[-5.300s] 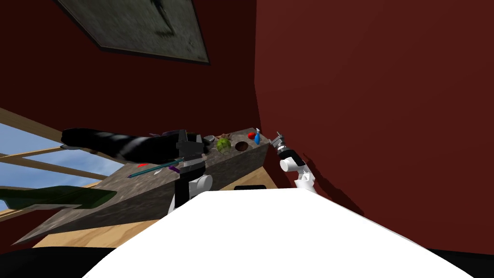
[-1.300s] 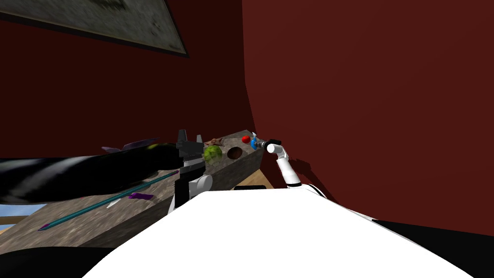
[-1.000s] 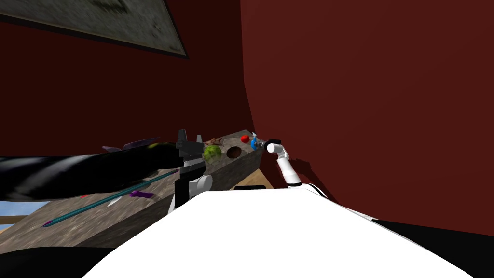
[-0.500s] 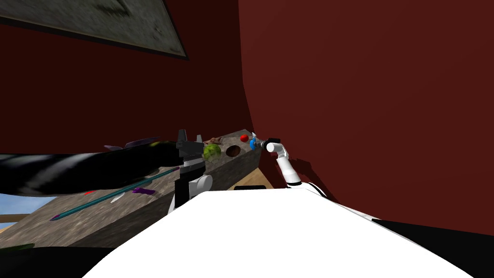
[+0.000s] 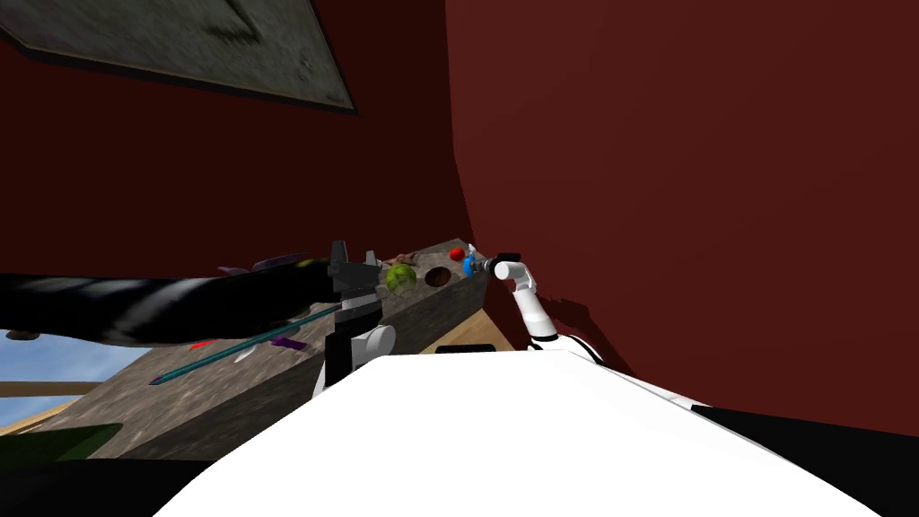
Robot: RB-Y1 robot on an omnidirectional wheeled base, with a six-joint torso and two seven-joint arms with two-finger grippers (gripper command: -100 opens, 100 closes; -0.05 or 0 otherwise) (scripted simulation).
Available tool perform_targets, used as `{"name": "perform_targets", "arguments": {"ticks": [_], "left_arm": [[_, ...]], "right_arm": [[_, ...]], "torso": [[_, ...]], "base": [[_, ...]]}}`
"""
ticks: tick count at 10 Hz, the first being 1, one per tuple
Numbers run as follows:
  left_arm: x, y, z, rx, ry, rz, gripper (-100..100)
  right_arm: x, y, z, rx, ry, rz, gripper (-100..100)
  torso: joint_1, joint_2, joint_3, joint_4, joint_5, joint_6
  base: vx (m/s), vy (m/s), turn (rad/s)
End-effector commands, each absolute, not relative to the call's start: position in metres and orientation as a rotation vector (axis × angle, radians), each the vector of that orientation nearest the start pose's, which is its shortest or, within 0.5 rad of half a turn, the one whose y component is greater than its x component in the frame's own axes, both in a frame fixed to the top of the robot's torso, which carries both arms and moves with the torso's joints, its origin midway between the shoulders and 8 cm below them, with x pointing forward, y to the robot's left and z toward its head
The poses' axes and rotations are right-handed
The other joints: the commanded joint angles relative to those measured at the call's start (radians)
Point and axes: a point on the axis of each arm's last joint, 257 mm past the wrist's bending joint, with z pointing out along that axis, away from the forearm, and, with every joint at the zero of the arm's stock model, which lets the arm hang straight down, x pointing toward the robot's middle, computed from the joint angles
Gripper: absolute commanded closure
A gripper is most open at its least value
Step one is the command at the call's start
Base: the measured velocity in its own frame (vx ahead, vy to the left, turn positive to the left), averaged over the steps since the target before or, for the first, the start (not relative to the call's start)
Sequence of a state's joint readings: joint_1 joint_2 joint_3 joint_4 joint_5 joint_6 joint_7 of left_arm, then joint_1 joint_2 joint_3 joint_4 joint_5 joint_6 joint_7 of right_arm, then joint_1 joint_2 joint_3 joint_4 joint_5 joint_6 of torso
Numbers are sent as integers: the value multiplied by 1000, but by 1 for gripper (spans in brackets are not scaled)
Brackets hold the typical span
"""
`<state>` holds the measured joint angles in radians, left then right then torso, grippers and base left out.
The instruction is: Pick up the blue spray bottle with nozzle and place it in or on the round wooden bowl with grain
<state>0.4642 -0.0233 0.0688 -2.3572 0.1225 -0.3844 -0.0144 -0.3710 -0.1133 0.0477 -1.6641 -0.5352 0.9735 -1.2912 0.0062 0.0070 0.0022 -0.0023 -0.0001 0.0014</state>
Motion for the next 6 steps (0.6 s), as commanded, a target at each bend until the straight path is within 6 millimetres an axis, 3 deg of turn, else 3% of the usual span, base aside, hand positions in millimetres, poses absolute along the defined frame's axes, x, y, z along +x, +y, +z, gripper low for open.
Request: {"name": "perform_targets", "arguments": {"ticks": [1,6], "left_arm": [[342,312,49,-736,524,-1317,0],[342,312,49,-736,523,-1317,0]], "right_arm": [[565,-79,-198,-2374,-534,-1409,100],[582,-100,-161,-2378,-558,-1509,100]], "torso": [[0,0,0,0,0,0],[9,-4,-2,0,3,-1]], "base": [[-58,187,49],[-34,238,80]]}}
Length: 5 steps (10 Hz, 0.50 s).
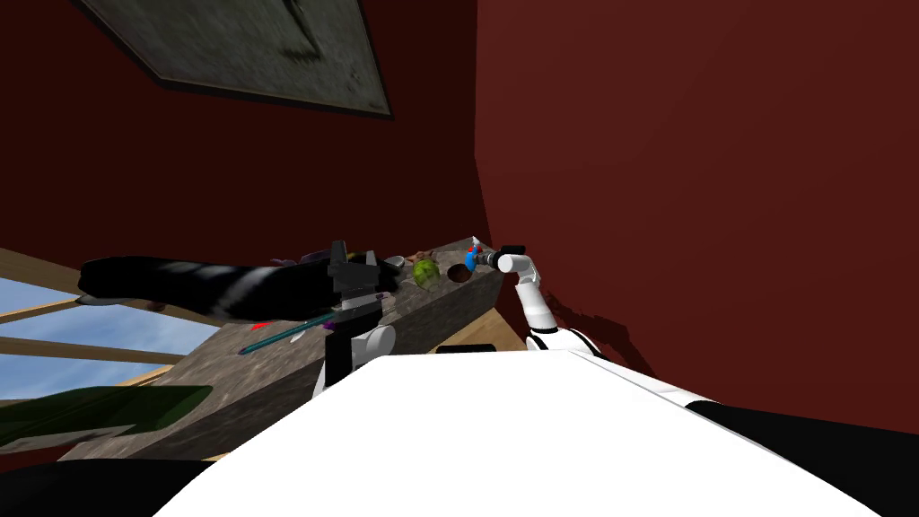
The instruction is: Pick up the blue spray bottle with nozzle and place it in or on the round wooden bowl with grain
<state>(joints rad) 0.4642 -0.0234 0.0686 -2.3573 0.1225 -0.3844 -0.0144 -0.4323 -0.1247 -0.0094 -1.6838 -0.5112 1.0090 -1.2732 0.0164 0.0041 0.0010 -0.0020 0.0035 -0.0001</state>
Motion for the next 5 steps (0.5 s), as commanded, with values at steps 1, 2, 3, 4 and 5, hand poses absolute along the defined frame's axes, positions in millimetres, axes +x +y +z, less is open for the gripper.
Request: {"name": "perform_targets", "arguments": {"ticks": [1,2,3,4,5], "left_arm": [[342,312,49,-736,523,-1317,0],[342,312,49,-736,523,-1317,0],[342,312,49,-736,523,-1317,0],[342,312,49,-736,523,-1317,0],[342,312,49,-736,524,-1317,0]], "right_arm": [[584,-103,-156,-2378,-561,-1521,100],[587,-108,-148,-2377,-567,-1544,100],[590,-111,-141,-2375,-570,-1561,100],[589,-109,-146,-2376,-564,-1549,100],[589,-109,-145,-2374,-566,-1551,-100]], "torso": [[0,0,0,0,0,0],[-1,-1,0,0,0,0],[-2,0,0,1,0,0],[-2,1,1,1,0,0],[-9,1,1,1,-1,1]], "base": [[-10,231,58],[-7,221,85],[-37,218,81],[-18,95,8],[-2,21,1]]}}
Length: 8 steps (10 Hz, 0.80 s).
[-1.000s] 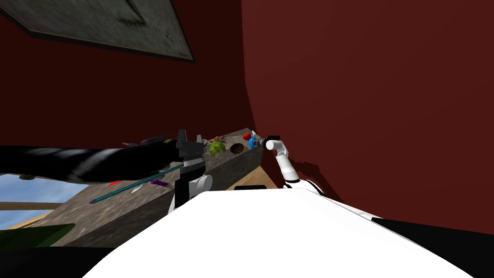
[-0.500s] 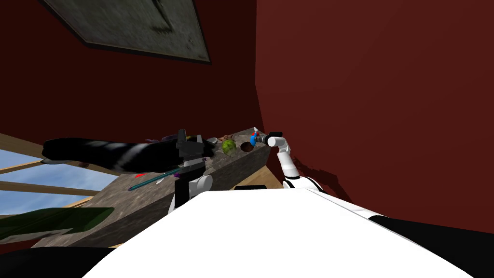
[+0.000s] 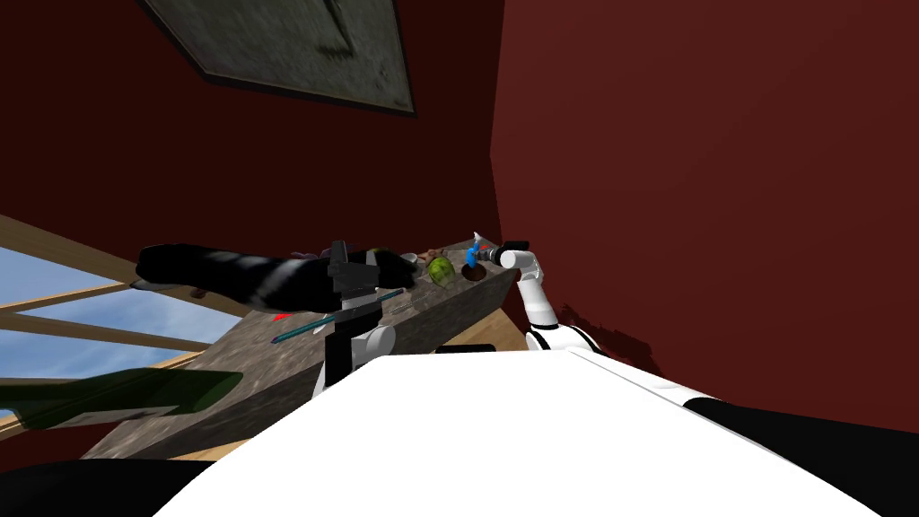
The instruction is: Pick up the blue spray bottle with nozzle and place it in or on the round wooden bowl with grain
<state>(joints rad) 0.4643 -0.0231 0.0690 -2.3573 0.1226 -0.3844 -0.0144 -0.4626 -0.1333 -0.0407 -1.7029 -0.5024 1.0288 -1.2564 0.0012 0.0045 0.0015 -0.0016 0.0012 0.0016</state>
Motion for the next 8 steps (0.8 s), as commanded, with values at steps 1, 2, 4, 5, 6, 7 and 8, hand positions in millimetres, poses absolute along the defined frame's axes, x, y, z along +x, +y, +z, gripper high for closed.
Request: {"name": "perform_targets", "arguments": {"ticks": [1,2,4,5,6,7,8], "left_arm": [[342,312,49,-736,524,-1317,0],[342,312,49,-736,524,-1317,0],[342,312,49,-736,524,-1317,0],[342,312,49,-736,524,-1317,0],[342,312,49,-736,524,-1317,0],[342,312,49,-736,524,-1317,0],[342,312,49,-736,524,-1317,0]], "right_arm": [[589,-109,-145,-2373,-566,-1551,-100],[589,-109,-145,-2373,-566,-1551,-100],[589,-109,-145,-2373,-566,-1551,-100],[589,-108,-145,-2372,-567,-1550,0],[586,-108,-134,-2369,-570,-1548,-100],[585,-108,-128,-2369,-572,-1547,-100],[583,-109,-123,-2368,-574,-1546,-100]], "torso": [[0,0,0,0,0,0],[-2,0,0,0,-1,0],[-3,-1,0,0,-1,0],[-4,-1,0,0,-1,1],[-4,-1,0,0,-1,1],[-4,-1,-1,0,-1,1],[-4,-2,-1,0,-1,1]], "base": [[-1,9,1],[0,0,0],[0,0,0],[0,0,0],[12,8,-16],[28,14,-16],[32,16,-11]]}}
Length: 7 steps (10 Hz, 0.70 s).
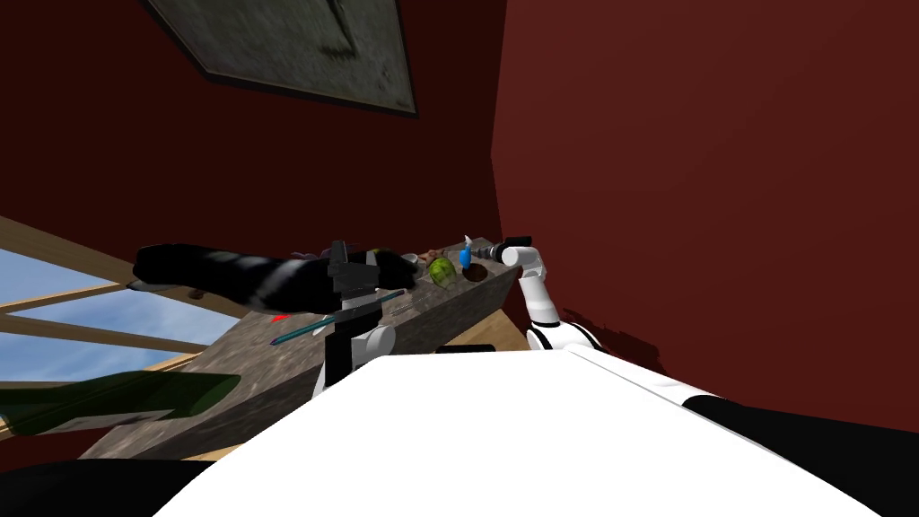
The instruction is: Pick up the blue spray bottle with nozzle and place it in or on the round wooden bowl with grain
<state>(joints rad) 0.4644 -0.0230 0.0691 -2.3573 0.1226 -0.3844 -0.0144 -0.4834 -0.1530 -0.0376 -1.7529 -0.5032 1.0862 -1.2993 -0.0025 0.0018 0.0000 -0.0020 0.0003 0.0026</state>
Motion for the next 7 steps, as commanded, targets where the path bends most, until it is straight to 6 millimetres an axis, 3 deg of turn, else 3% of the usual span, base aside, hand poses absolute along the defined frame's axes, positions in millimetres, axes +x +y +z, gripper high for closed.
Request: {"name": "perform_targets", "arguments": {"ticks": [1,5,6,7], "left_arm": [[342,312,49,-736,524,-1317,0],[342,312,49,-736,524,-1317,0],[342,312,49,-736,524,-1317,0],[342,312,49,-736,524,-1317,0]], "right_arm": [[581,-109,-117,-2367,-575,-1545,-100],[572,-110,-91,-2368,-584,-1541,-100],[574,-110,-96,-2365,-584,-1546,-100],[573,-110,-95,-2367,-582,-1542,0]], "torso": [[0,0,0,0,0,0],[-1,2,1,0,0,0],[-1,2,1,0,0,0],[-1,2,1,0,0,0]], "base": [[30,17,-8],[6,4,-3],[0,0,0],[0,0,0]]}}
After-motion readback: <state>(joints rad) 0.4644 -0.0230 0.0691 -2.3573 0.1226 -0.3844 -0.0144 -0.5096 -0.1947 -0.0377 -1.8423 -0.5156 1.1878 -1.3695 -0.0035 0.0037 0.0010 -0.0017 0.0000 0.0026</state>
